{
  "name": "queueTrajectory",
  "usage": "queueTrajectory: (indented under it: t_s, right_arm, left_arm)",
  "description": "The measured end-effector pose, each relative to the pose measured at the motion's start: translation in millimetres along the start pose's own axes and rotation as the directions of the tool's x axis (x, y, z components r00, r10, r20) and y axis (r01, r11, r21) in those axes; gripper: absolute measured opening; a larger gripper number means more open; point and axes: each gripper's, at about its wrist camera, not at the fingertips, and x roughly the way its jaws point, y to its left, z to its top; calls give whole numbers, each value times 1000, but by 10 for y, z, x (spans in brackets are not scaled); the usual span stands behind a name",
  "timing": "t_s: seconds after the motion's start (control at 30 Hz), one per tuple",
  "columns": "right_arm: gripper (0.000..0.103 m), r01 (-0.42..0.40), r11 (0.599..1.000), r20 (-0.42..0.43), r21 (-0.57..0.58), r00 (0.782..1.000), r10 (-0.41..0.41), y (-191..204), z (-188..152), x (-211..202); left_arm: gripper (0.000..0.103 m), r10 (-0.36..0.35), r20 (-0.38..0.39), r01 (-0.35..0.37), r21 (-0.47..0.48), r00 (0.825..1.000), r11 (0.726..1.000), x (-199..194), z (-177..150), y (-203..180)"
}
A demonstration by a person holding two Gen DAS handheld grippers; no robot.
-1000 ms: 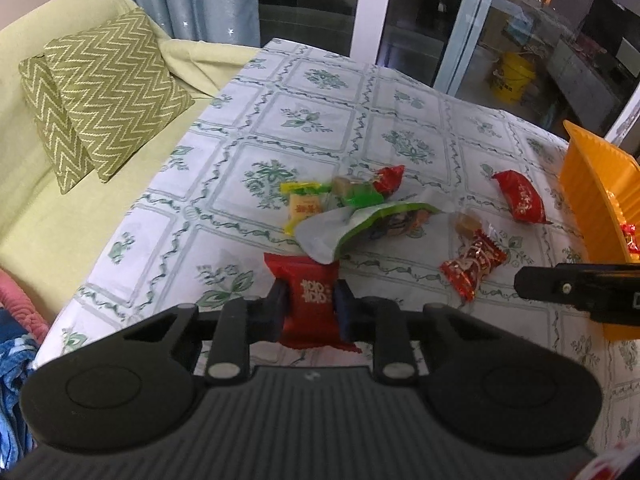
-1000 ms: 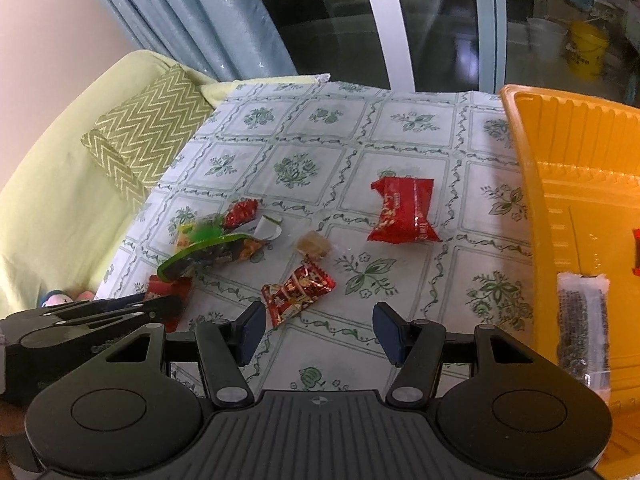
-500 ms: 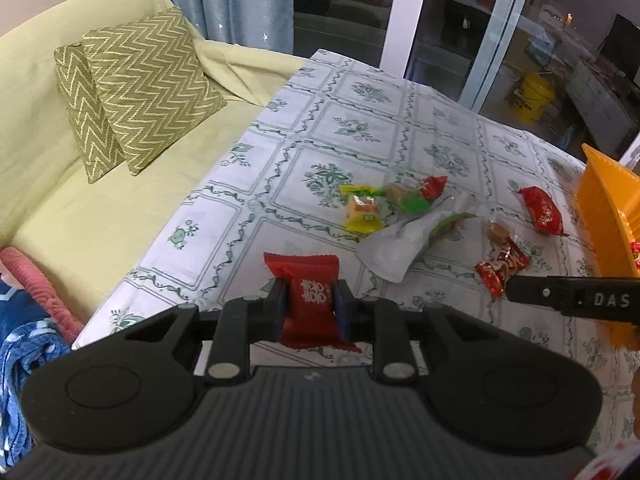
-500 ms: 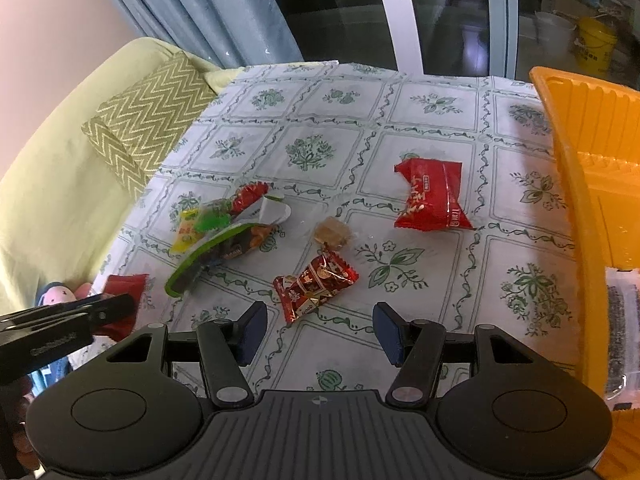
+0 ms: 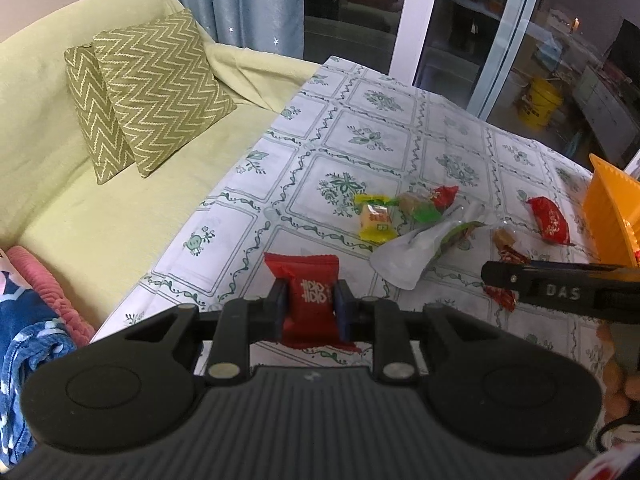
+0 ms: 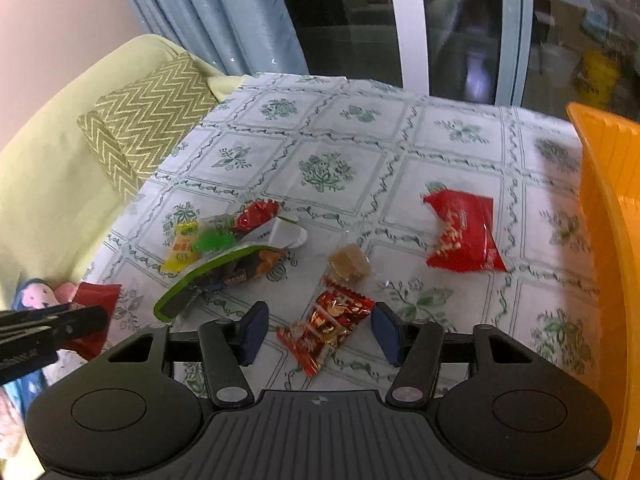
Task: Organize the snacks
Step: 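Close right gripper on red-and-gold candy while left holds the red packet, then carry both snacks over orange tray and open left and right grippers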
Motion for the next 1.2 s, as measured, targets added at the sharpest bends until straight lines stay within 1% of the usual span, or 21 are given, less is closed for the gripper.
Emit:
queueTrajectory:
  t_s: [0.03,0.17,0.23,0.27,0.4,0.6,0.8,1.2]
  right_arm:
    - [46,10,1000,6,-22,1000,-10,28,-1,12]
    - [42,42,995,17,-96,999,-40,109,-43,40]
    - [34,63,989,27,-135,998,-60,136,-78,47]
    - [32,74,985,33,-155,997,-69,145,-94,48]
    - [26,75,979,45,-190,997,-68,123,-131,44]
    - [25,44,977,32,-209,999,-38,83,-137,13]
    - [25,-1,979,37,-204,999,9,56,-145,-118]
    - [24,-135,979,57,-154,988,145,-62,-172,-666]
  left_arm:
    - [22,1,1,-1,1,1000,1000,-4,3,-3]
    - [22,5,1,-5,-2,1000,1000,-19,1,-6]
    - [22,9,1,-9,-2,1000,1000,-23,1,-7]
    - [22,10,1,-10,-3,1000,1000,-28,-2,-8]
    - [22,17,2,-17,-8,1000,1000,-47,-16,-25]
    - [22,26,6,-26,-6,1000,1000,-91,-45,-72]
    - [22,38,14,-38,-5,999,999,-166,-77,-137]
    - [22,38,44,-39,14,998,999,-431,-98,-392]
